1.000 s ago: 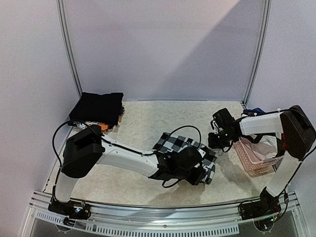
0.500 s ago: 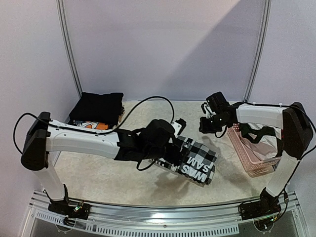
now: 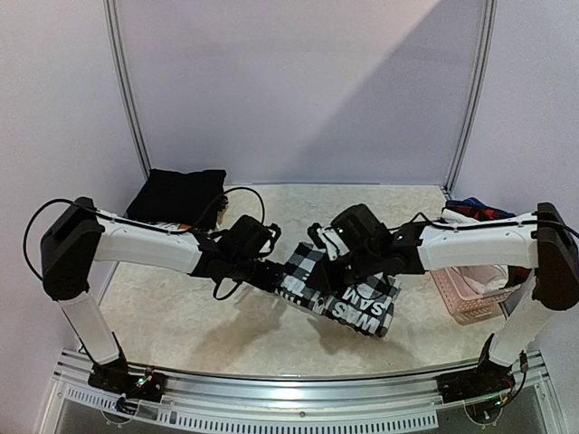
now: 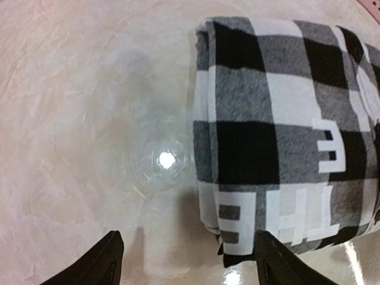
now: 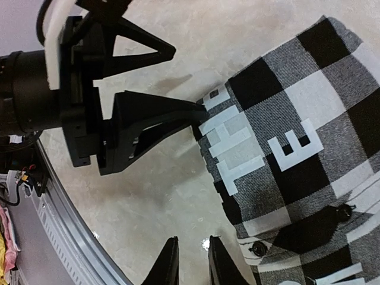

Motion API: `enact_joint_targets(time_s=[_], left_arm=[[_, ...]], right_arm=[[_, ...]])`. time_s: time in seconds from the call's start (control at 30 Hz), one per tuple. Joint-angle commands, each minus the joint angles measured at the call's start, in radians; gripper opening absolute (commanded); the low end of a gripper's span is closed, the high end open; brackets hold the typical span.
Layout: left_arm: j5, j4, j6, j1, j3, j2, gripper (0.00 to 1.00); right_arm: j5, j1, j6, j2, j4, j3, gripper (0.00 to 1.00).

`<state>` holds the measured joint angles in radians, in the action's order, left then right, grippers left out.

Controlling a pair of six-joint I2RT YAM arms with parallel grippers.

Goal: Fold and stack the mixed laundry pile
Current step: Pick up the square-folded shirt from the center of the board.

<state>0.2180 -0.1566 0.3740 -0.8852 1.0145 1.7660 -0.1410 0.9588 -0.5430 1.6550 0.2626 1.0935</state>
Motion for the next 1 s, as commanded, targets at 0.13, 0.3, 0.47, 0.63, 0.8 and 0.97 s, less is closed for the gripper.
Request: enact_joint_targets(time_s=[0.13,0.3,0.47,0.63,0.8,0.97], left_arm=[[-0.020,0.097,0.036,0.044,-0.149,-0.102,0.78],[-0.022,0.130,0.044,0.051,-0.186,-0.127,0.78],[-0.064,0.133,0.046,0.054,-0.182,-0.129,0.78],[-0.109,0.140,0.083,0.052,-0.189,-0.140,0.79],[-0.182,0.225,0.144,0.025,-0.183,-0.119,0.79],[-0.206,0.272,0.225,-0.033,-0.169,-0.089,0.79]], right_arm=[[0.085,0.027,-0.048,0.222,-0.011,0.078,0.17],[0.135,0.026,-0.054,0.272,0.023,0.062,0.17],[0.084,0.033,-0.064,0.198,0.040,-0.047,0.18],[0.068,0.065,-0.065,0.072,0.136,-0.196,0.20],[0.090,0.067,-0.095,-0.116,0.192,-0.298,0.22],[0.096,0.068,-0.094,-0.254,0.214,-0.300,0.26]])
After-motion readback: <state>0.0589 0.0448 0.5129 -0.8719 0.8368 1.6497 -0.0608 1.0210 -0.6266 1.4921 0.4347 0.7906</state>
